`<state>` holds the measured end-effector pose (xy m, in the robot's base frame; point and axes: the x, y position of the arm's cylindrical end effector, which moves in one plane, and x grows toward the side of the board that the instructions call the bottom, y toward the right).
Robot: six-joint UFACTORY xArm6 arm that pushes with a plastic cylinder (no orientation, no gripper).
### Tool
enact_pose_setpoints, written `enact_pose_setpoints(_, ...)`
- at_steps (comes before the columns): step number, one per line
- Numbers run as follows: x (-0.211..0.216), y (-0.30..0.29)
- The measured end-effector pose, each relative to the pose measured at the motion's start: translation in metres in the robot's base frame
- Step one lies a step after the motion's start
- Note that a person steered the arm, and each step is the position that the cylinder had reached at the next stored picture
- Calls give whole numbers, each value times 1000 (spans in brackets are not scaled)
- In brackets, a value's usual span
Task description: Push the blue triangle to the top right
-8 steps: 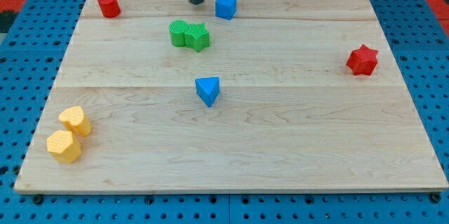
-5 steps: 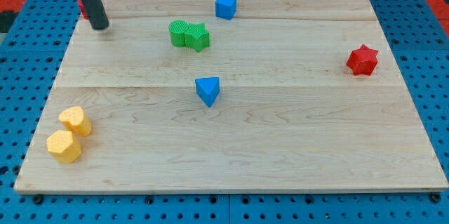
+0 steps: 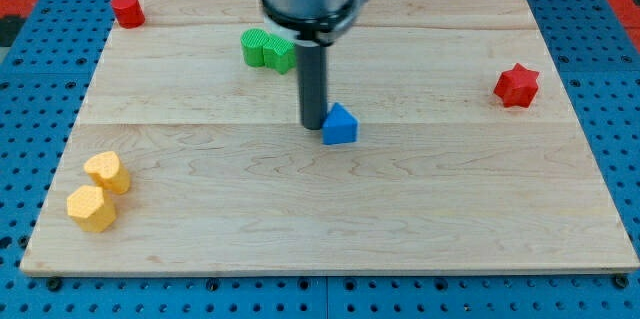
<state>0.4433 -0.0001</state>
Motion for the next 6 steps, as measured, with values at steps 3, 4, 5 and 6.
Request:
enact_pose_setpoints(3,30,50)
enact_pose_setpoints(4,-35,52)
enact_pose_setpoints(5,-71,48)
enact_pose_setpoints(6,-13,52)
